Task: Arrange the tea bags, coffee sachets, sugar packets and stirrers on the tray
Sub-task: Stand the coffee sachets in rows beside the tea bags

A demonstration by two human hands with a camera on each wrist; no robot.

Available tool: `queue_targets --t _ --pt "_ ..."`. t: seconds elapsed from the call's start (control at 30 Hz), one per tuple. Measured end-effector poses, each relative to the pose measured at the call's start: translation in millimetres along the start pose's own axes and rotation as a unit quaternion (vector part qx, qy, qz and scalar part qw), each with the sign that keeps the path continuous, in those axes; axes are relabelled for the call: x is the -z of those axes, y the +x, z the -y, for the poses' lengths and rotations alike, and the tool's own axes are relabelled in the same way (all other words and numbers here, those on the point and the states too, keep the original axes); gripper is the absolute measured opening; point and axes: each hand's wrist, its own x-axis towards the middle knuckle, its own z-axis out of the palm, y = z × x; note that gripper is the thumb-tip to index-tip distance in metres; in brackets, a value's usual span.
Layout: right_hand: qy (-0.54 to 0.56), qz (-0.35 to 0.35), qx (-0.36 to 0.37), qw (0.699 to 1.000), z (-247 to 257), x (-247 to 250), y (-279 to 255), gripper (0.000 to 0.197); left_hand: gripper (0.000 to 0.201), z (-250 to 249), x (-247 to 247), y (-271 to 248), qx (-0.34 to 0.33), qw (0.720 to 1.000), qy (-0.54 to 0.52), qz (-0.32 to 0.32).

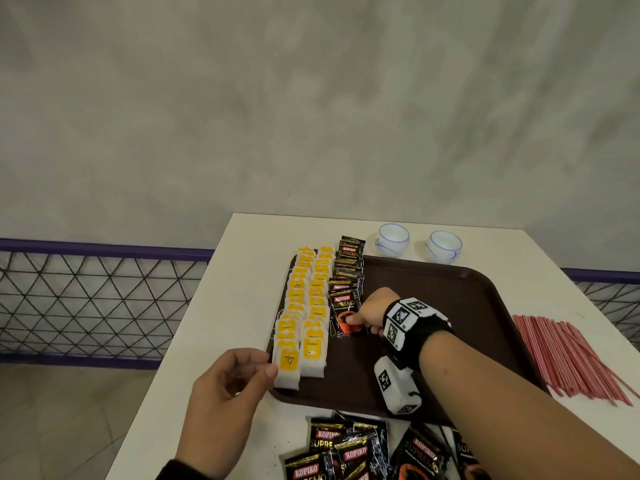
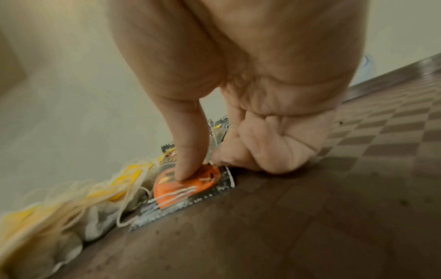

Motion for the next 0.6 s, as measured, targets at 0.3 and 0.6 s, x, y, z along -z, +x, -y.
queue_targets --t 0.3,0.6 --pt "0.064 0.022 -0.011 0.998 -6.1 7.3 -7.2 0.030 0.009 -1.7 -1.2 0.4 0.002 1.000 -0.005 0.003" --pt "0.135 0.037 -0.008 0.990 -5.3 0.5 -16.2 0.026 0.009 -2.0 0.7 -4.0 -0.010 1.000 -0.023 0.015"
